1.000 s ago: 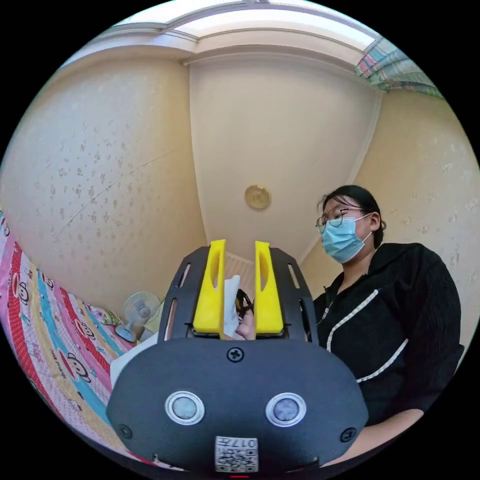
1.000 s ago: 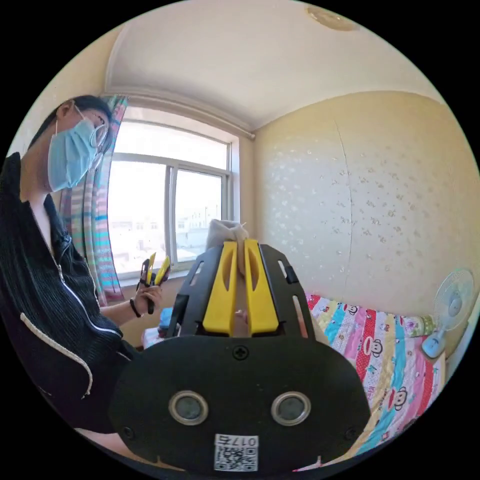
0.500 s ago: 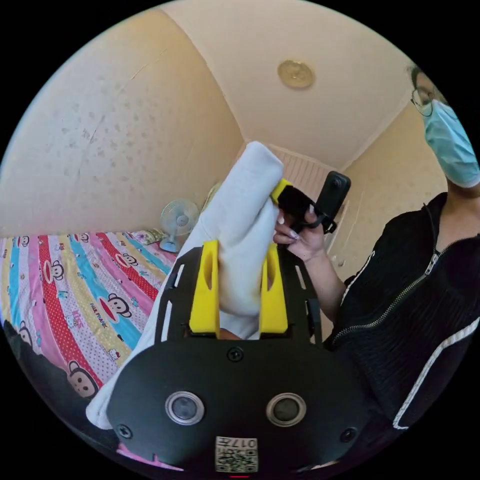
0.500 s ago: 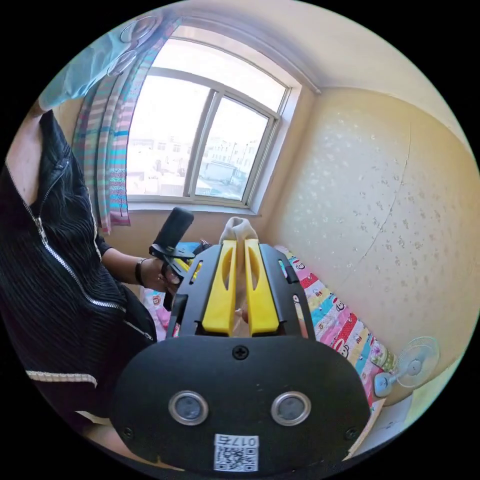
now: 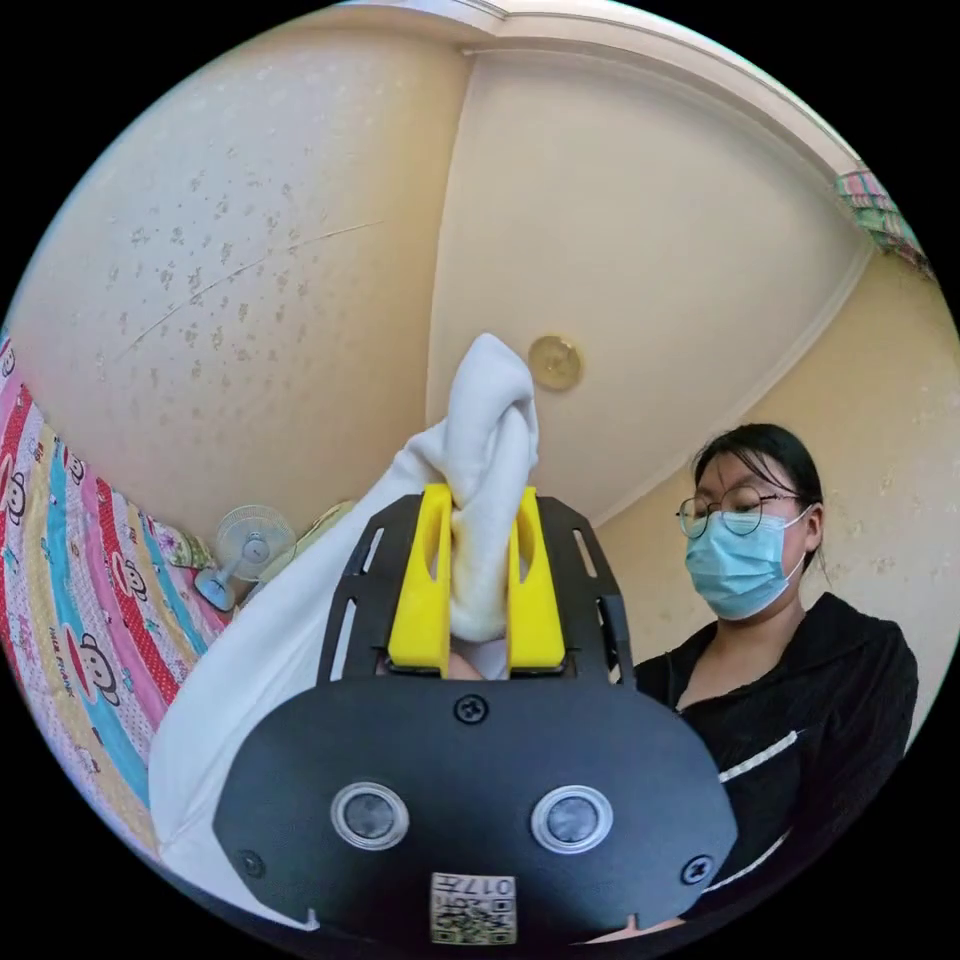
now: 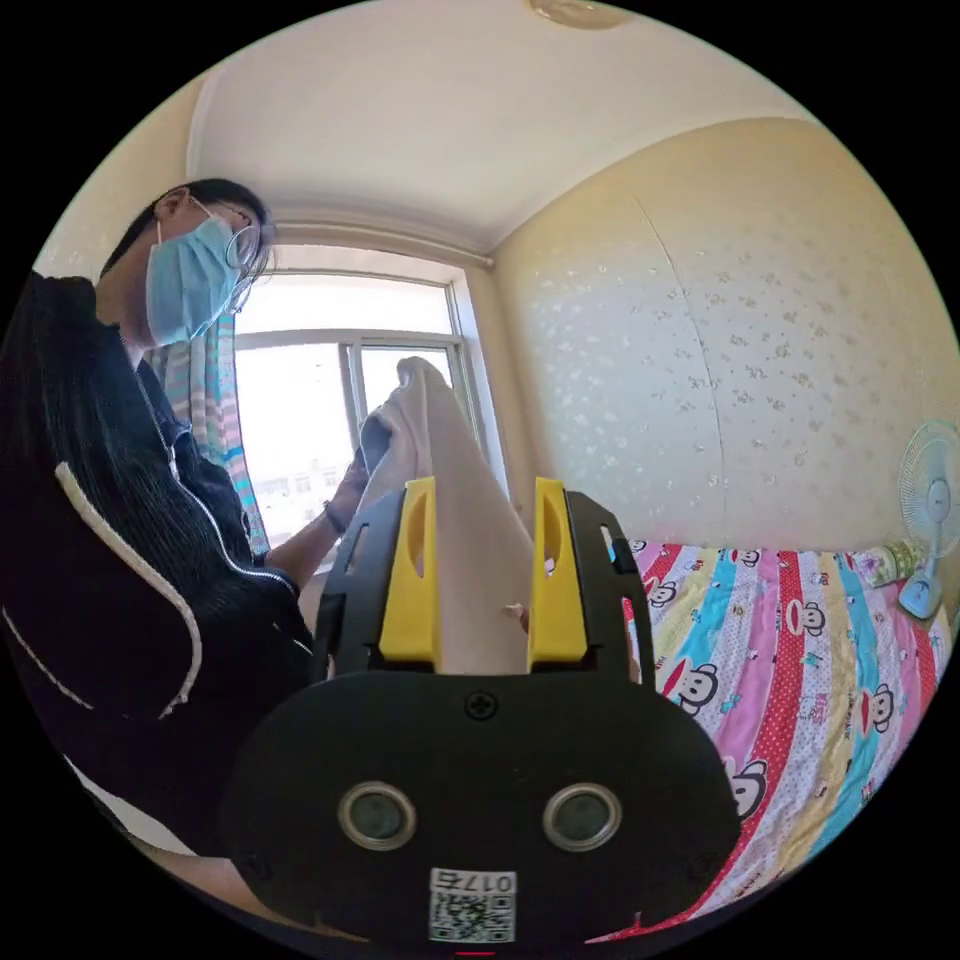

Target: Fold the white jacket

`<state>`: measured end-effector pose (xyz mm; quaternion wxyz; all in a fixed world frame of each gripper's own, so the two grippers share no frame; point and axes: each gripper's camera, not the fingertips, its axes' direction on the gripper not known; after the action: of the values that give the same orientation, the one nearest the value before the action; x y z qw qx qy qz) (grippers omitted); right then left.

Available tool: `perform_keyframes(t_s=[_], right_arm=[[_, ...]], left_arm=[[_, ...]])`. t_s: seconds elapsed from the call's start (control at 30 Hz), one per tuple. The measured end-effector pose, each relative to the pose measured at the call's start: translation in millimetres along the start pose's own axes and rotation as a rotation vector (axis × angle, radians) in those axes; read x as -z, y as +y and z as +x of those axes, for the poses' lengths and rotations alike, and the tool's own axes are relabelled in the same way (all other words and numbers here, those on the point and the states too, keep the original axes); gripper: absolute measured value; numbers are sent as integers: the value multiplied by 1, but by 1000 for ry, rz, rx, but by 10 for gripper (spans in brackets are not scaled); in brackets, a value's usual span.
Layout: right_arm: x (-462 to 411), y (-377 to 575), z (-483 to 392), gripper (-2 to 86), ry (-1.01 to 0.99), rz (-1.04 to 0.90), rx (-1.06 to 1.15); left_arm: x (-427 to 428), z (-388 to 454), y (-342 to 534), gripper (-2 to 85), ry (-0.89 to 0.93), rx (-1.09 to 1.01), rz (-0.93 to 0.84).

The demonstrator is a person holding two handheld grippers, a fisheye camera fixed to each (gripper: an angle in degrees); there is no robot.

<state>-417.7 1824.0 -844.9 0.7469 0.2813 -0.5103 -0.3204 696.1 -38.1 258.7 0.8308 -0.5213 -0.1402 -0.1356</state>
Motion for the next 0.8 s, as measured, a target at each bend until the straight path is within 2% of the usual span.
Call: perform_keyframes(t_s=[0.13, 0.23, 0.37, 0.47, 0.5, 0.53, 0.63, 0.8], right_arm=[[-10, 56, -32, 166, -17, 101, -5], [-25, 58, -56, 177, -76, 152, 53], [-49, 47, -77, 172, -18, 85, 188], [-73, 48, -88, 114, 90, -18, 292], [-78, 50, -87, 65, 157, -24, 271], [-75, 51, -83, 57, 155, 9, 227], [-53, 45, -55, 44, 38, 75, 66], [-11, 0, -1, 34, 66, 119, -109]], left_arm=[[-13, 8, -24, 86, 146, 6, 99], [-24, 12, -35, 85, 167, 25, 130], [-38, 13, -45, 84, 170, 30, 123], [-42, 17, -42, 83, 197, 13, 137], [-42, 18, -42, 83, 204, 7, 140], [-41, 19, -40, 83, 221, 5, 146], [-22, 22, -41, 84, 230, 7, 181], [5, 34, -48, 94, 117, -43, 54]])
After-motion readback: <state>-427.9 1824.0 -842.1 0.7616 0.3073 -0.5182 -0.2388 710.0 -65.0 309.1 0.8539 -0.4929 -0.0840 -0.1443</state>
